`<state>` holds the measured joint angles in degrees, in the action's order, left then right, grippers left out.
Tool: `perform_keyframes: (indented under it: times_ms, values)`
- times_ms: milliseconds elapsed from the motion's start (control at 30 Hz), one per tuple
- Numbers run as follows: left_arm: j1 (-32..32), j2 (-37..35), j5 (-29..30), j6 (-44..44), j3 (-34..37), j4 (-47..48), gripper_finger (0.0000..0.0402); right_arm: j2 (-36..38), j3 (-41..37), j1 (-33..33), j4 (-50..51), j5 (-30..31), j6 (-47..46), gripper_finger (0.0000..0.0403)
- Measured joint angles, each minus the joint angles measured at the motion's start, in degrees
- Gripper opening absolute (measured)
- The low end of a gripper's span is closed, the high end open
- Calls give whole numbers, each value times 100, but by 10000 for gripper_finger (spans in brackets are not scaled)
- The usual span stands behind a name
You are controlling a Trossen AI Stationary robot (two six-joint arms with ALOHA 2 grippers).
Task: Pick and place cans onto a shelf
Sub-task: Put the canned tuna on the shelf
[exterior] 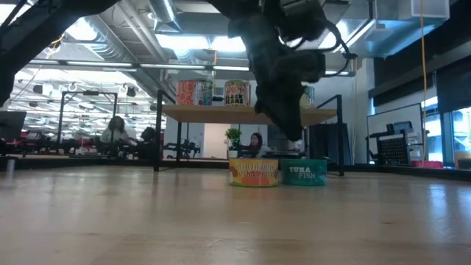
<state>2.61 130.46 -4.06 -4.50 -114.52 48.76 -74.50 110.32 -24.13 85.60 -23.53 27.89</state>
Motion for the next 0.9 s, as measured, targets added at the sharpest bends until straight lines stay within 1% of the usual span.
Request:
perform_keyframes:
  times_ms: [67, 100, 167, 267, 333, 400, 433, 500, 533, 667, 733, 900]
  values:
    - [32, -70, 1, -30, -199, 151, 55, 0, 0, 0, 20, 0, 118, 5]
    - [49, -152, 3, -34, -323, 425, 55, 0, 0, 1, 31, 0, 159, 5]
    - [58, -239, 9, -23, -713, 633, 56, 2, 0, -1, 46, 2, 287, 5]
    - [98, -453, 89, 127, -1251, 1352, 56, 2, 0, 14, 124, 2, 401, 5]
    - [110, -548, 187, 224, -1599, 1354, 56, 7, -78, 35, 187, 3, 411, 5]
    - [127, -664, 276, 358, -1884, 1743, 56, 18, -227, 81, 279, 10, 414, 5]
    - [130, -714, 324, 394, -2040, 1752, 56, 31, -324, 90, 341, 15, 425, 5]
    - [157, -1012, 409, 494, -1975, 1702, 56, 53, -559, 119, 424, 31, 450, 5]
    - [166, -1154, 435, 527, -1934, 1861, 56, 59, -696, 177, 432, 70, 451, 5]
    - [188, -1598, 585, 520, -1929, 2078, 56, 41, -1324, 457, 436, 596, 447, 5]
    - [190, -1807, 615, 520, -1919, 2134, 57, 42, -1638, 571, 435, 767, 430, 5]
    - [188, -2318, 630, 517, -1924, 2348, 57, 46, -2473, 900, -199, 774, 386, 5]
